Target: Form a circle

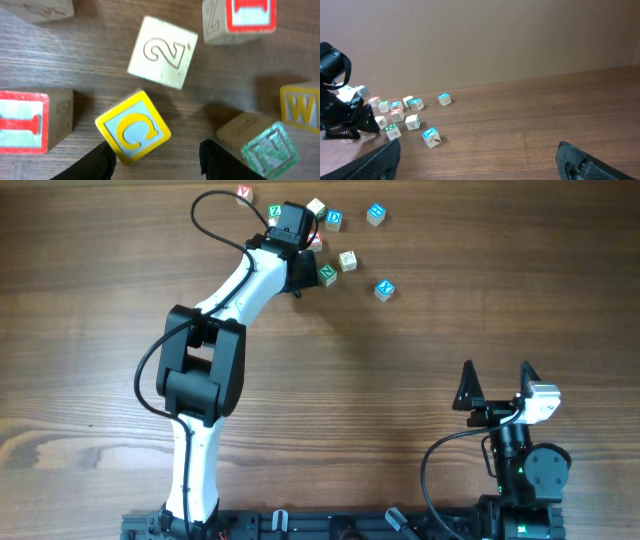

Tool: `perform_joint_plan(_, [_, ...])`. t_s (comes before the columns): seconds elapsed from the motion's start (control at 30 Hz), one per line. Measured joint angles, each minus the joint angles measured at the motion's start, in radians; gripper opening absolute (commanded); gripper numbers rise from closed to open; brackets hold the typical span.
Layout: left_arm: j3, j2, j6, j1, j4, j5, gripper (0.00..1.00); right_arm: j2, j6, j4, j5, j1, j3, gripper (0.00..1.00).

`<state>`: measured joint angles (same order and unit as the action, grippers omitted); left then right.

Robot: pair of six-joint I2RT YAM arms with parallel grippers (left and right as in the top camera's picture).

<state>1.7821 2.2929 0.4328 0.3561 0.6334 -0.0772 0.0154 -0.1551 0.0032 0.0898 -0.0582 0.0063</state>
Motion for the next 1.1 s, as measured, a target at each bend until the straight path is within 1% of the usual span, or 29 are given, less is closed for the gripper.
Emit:
perform_joint_plan(0.13, [0.000,0.000,0.027,0.000,-0.012,-0.047,0.49,0.000,0.000,0.000,0.000,0.000,0.000,1.00])
perform_joint_plan(0.23, [0.000,0.000,0.034,0.000,-0.031,-0.072,0.50,0.000,0.000,0.000,0.000,0.000,0.000,1.00])
perform_joint_plan(0.37, [0.000,0.000,0.037,0.000,-0.053,-0.090,0.50,0.000,0.000,0.000,0.000,0.000,0.000,1.00])
perform_joint_plan(0.43, [0.000,0.000,0.037,0.000,-0.051,-0.091,0.44,0.000,0.000,0.000,0.000,0.000,0.000,1.00])
perform_joint_plan(0.47, [0.000,0.000,0.039,0.000,-0.051,-0.092,0.43,0.000,0.000,0.000,0.000,0.000,0.000,1.00])
perform_joint_plan(0.53, [-0.002,0.000,0.043,0.000,-0.050,-0.095,0.46,0.000,0.000,0.000,0.000,0.000,0.000,1.00])
perform_joint_plan(0.57, [-0.003,0.000,0.044,0.000,-0.049,-0.095,0.45,0.000,0.000,0.000,0.000,0.000,0.000,1.00])
perform_joint_plan(0.6, [-0.006,0.000,0.045,0.000,-0.049,-0.095,0.42,0.000,0.000,0.000,0.000,0.000,0.000,1.00])
perform_joint_plan(0.63, [-0.008,0.000,0.044,0.000,-0.049,-0.095,0.41,0.000,0.000,0.000,0.000,0.000,0.000,1.00])
perform_joint_plan(0.87, [-0.009,0.000,0.045,0.000,-0.037,-0.098,0.41,0.000,0.000,0.000,0.000,0.000,0.000,1.00])
perform_joint_plan(1.1, [-0.009,0.000,0.045,0.000,-0.031,-0.098,0.38,0.000,0.000,0.000,0.000,0.000,0.000,1.00])
